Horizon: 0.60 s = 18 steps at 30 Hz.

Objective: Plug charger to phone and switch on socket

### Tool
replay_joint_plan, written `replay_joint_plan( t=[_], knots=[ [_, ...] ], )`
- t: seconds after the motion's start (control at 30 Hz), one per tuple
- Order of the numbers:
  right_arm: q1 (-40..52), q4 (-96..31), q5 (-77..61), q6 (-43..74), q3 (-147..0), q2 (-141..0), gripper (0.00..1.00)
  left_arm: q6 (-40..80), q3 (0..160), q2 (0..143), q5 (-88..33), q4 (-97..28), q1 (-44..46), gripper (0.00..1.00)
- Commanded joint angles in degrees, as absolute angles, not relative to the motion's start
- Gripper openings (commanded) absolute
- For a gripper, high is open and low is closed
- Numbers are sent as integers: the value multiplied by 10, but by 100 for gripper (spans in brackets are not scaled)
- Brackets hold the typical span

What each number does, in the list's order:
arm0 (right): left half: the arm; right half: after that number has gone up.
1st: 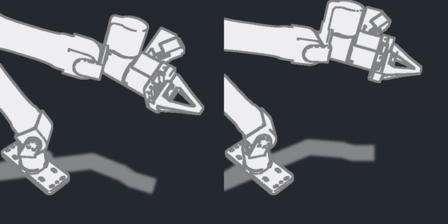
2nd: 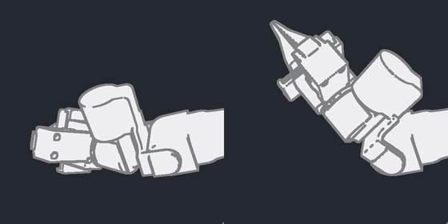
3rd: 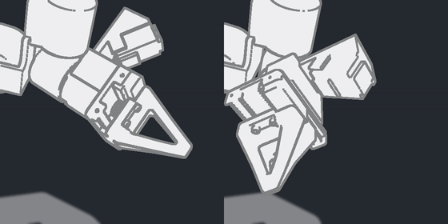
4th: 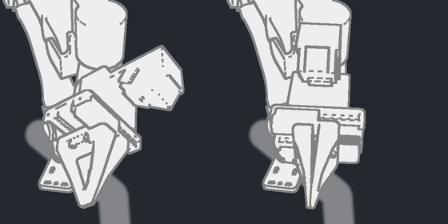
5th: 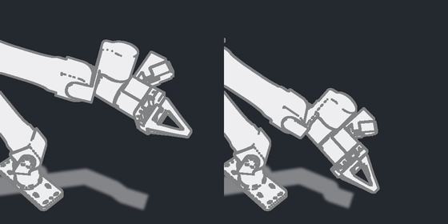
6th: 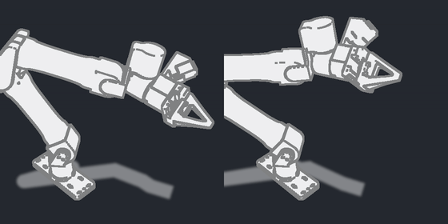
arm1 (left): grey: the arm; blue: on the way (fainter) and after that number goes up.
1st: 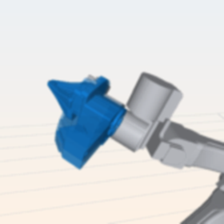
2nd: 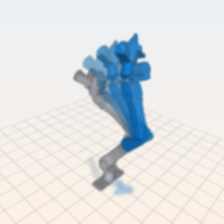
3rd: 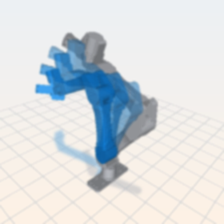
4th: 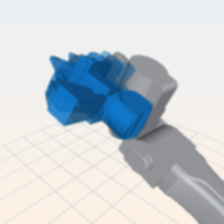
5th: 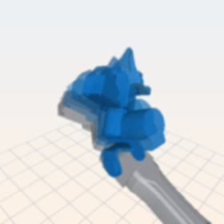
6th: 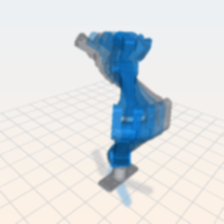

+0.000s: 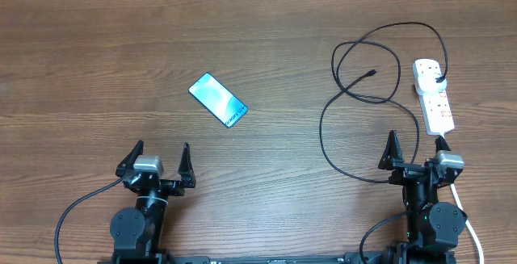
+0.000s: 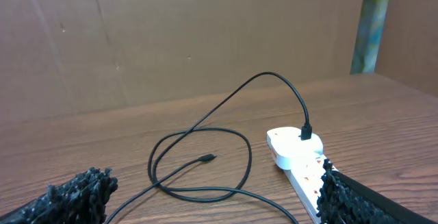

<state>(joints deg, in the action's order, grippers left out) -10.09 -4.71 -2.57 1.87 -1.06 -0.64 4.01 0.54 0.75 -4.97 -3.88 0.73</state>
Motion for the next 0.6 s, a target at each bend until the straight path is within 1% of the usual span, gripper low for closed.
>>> replay_joint_plan(
  t=[0.0, 0.57],
  knots=[
    [-103, -46, -27, 16, -4, -2, 100, 27, 3, 3, -54, -40, 3, 100],
    [-103, -46, -27, 16, -4, -2, 100, 27, 3, 3, -47, -32, 3, 100]
  ],
)
